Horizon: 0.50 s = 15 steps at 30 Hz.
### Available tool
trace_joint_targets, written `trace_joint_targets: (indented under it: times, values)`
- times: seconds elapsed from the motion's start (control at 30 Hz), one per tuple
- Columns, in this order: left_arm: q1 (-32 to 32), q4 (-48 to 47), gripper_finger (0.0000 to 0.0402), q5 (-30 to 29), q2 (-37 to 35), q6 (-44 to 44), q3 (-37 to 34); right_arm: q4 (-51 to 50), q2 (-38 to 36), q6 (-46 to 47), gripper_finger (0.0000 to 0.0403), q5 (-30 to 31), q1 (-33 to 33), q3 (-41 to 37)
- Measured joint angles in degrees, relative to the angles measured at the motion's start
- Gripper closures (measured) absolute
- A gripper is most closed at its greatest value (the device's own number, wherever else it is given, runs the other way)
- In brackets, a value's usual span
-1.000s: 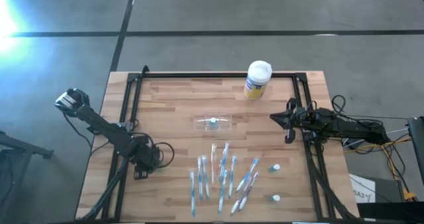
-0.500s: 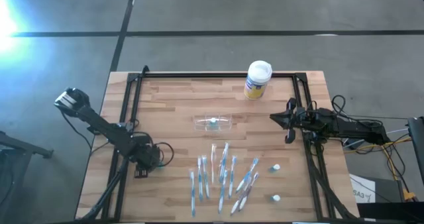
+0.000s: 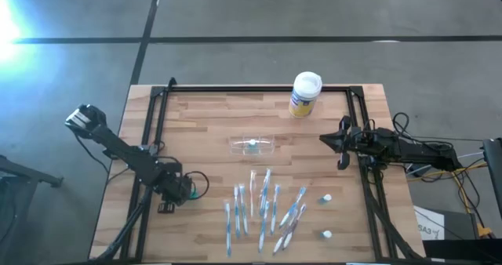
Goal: Pick & Place toothbrushing station
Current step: Put the blue mouthwash into the transparent organizer
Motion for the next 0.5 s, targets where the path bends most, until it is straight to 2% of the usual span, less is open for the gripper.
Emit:
trace_joint_targets:
  times: [0.27, 0.5]
  values:
    - [0.04, -19.62, 0.0312, -9.83, 0.57, 0.78, 12.42, -0.01, 0.00, 0.00, 0.0369, 0.00, 0.00, 0.00]
    - [0.40, -38.90, 0.0312, -24.90, 8.06, 10.09, 28.04, 0.00, 0.00, 0.00, 0.0369, 0.00, 0.00, 0.00]
